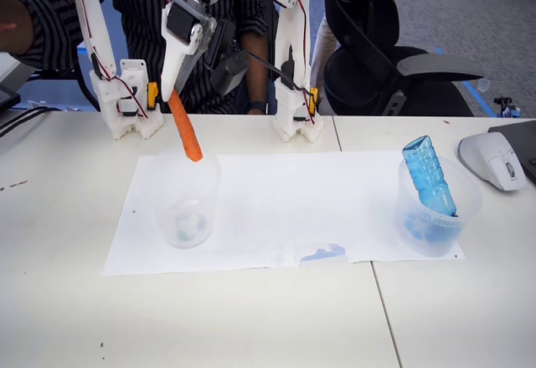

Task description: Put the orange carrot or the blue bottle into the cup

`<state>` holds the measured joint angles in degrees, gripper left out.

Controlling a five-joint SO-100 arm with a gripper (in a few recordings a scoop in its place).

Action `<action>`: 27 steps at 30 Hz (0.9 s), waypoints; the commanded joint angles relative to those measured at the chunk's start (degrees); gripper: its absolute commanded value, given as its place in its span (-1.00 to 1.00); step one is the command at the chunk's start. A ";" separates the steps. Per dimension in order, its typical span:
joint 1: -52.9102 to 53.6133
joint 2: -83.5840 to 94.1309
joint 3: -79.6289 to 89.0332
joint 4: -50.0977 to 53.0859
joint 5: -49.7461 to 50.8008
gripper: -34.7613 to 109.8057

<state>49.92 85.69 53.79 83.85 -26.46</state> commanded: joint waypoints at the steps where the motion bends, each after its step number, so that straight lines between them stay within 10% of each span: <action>1: 1.23 2.64 -4.31 -5.10 0.44 -0.49; 27: 1.14 0.88 -4.22 -5.89 0.26 -0.22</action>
<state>49.92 82.53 53.79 82.00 -26.89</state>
